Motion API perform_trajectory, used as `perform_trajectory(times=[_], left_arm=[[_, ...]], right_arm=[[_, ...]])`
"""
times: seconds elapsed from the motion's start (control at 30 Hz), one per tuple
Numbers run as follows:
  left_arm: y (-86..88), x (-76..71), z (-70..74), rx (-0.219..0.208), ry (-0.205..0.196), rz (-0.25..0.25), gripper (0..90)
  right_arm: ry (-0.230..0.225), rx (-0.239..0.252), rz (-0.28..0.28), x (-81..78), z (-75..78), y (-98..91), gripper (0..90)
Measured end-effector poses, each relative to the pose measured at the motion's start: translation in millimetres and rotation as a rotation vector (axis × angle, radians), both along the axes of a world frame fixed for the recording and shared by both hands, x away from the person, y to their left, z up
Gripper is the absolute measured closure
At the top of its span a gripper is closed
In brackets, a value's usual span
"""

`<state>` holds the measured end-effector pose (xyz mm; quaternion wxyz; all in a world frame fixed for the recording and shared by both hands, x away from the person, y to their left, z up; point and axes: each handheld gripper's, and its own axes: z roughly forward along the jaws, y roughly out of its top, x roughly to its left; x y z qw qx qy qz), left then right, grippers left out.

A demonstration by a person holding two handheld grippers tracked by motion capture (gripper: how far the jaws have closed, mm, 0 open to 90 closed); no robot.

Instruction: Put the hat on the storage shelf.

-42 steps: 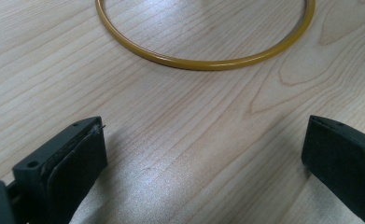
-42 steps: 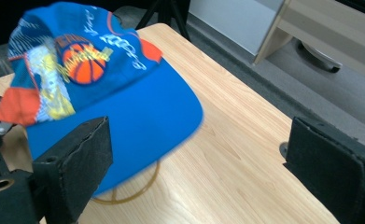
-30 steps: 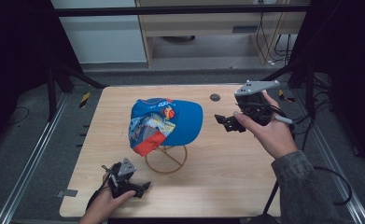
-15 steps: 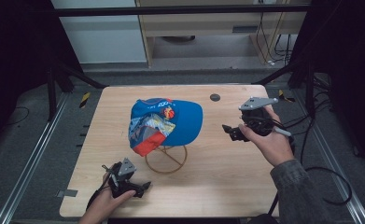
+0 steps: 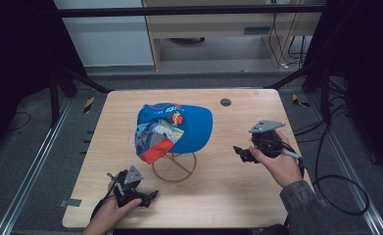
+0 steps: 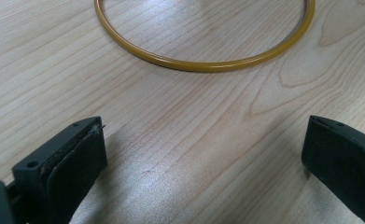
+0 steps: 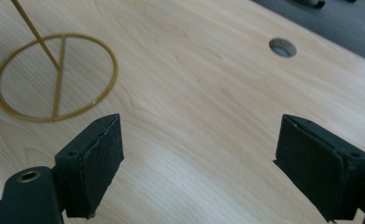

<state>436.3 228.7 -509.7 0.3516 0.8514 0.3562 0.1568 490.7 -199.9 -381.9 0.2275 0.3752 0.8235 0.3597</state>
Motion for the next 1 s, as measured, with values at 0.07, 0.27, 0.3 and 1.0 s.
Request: perform_trajectory(times=[0.07,0.27,0.3,1.0], left_arm=[[0.0,0.0,0.0,0.0,0.0,0.0,0.0],[0.0,0.1,0.0,0.0,0.0,-0.001,0.0],[0.1,0.2,0.0,0.0,0.0,-0.003,0.0],[0.2,0.6,0.0,0.0,-0.001,-0.007,0.0]], right_arm=[[0.011,-0.002,-0.007,-1.3,-7.7,-2.1,15.0],[0.044,0.02,-0.028,-6.6,-31.1,-7.8,15.0],[0.049,0.018,-0.03,-7.4,-34.4,-8.4,15.0],[0.154,0.028,-0.113,-15.1,-115.2,-9.1,13.2]])
